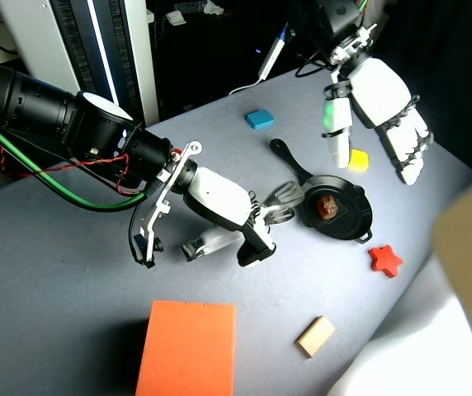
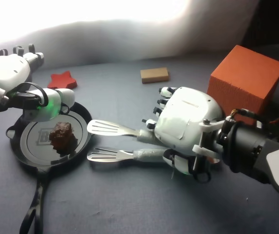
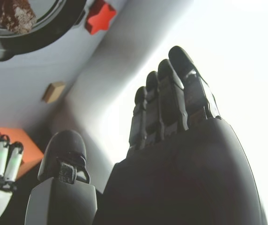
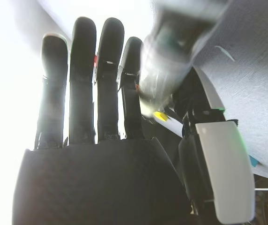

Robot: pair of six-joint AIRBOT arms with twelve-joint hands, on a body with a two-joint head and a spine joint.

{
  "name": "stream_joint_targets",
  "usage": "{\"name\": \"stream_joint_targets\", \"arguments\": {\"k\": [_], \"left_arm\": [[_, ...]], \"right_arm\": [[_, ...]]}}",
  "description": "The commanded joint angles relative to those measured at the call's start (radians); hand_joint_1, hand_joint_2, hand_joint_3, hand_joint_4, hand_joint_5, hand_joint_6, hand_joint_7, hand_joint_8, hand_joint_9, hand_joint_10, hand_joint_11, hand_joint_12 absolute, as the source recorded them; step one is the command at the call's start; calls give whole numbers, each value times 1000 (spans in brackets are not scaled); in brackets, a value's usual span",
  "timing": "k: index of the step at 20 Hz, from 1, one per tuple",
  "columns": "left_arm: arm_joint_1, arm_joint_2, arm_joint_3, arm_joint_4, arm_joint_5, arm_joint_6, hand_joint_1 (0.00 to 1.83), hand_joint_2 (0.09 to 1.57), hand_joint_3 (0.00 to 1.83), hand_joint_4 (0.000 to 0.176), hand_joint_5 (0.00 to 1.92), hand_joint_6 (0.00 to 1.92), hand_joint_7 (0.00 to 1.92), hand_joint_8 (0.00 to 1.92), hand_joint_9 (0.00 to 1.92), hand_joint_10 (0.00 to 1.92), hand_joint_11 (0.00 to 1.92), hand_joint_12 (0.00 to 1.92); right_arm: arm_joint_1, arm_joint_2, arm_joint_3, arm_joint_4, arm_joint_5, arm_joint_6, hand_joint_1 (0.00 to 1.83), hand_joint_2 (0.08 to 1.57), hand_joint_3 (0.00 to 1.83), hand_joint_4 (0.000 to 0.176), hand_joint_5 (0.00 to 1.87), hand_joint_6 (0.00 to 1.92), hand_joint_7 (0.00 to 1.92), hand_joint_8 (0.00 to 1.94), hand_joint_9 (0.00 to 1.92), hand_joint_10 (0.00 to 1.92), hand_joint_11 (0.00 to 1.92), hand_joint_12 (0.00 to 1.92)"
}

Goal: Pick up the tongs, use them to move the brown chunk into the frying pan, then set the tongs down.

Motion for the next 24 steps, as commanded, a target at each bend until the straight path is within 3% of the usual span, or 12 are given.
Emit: {"name": "stream_joint_targets", "arguments": {"k": [1, 5, 6, 7, 9, 14, 15, 16, 18, 22, 23, 24], "left_arm": [[-11, 8, -3, 79, -45, 4, 164, 1297, 0, 0, 127, 2, 181, 4, 203, 4, 0, 765], [-3, 6, -25, 93, -4, 5, 141, 1301, 2, 0, 137, 2, 177, 0, 191, 0, 0, 734], [-2, 5, -30, 98, 11, 5, 144, 1301, 1, 0, 141, 3, 176, 0, 180, 1, 0, 700], [0, 3, -37, 104, 19, 5, 144, 1301, 1, 0, 141, 3, 176, 0, 180, 1, 0, 700], [6, -3, -53, 113, 24, -3, 178, 1299, 0, 0, 181, 11, 206, 6, 212, 10, 0, 741], [14, -31, -87, 137, 24, -36, 58, 1324, 5, 0, 147, 3, 164, 1, 162, 1, 0, 592], [14, -38, -93, 138, 24, -39, 74, 1323, 2, 0, 146, 3, 168, 3, 165, 4, 0, 594], [14, -42, -97, 139, 24, -40, 74, 1323, 2, 0, 146, 3, 168, 3, 165, 4, 0, 594], [13, -52, -109, 140, 24, -40, 115, 1312, 0, 0, 222, 20, 256, 18, 250, 25, 0, 775], [28, -55, -119, 153, 34, -38, 283, 1313, 0, 0, 660, 110, 766, 111, 699, 133, 156, 1295], [30, -55, -120, 154, 35, -39, 298, 1322, 0, 0, 741, 170, 847, 238, 752, 314, 239, 1333], [30, -55, -121, 154, 35, -39, 292, 1335, 2, 0, 857, 305, 911, 665, 785, 840, 353, 1480]], "right_arm": [[13, 5, -8, -52, -63, -9, 222, 1269, 0, 0, 244, 784, 463, 581, 293, 963, 15, 1718], [22, 27, -44, -52, -65, -21, 97, 1142, 0, 0, 3, 450, 192, 143, 6, 534, 0, 1238], [27, 28, -45, -52, -72, -23, 78, 1097, 0, 0, 0, 247, 107, 64, 0, 255, 0, 785], [35, 32, -45, -52, -73, -20, 78, 1097, 0, 0, 0, 247, 107, 64, 0, 255, 0, 785], [51, 44, -46, -52, -68, -13, 72, 1053, 0, 0, 3, 28, 50, 10, 11, 10, 0, 14], [60, 91, -75, -42, -57, -15, 99, 1051, 0, 0, 26, 11, 97, 27, 69, 30, 0, 0], [55, 100, -84, -42, -58, -18, 111, 1054, 0, 0, 172, 65, 286, 59, 234, 172, 0, 695], [53, 107, -90, -42, -60, -20, 111, 1054, 0, 0, 172, 65, 286, 59, 234, 172, 0, 695], [60, 138, -115, -6, -59, -35, 105, 1110, 12, 0, 600, 332, 755, 172, 493, 686, 0, 1575], [130, 249, -214, 259, -5, -141, 154, 1262, 23, 0, 894, 853, 999, 860, 810, 1310, 475, 1877], [151, 278, -241, 335, -3, -182, 155, 1299, 24, 0, 909, 996, 1039, 913, 870, 1388, 555, 1912], [174, 301, -263, 423, -1, -226, 193, 1336, 28, 0, 1014, 1074, 1173, 980, 1020, 1508, 745, 1919]]}}
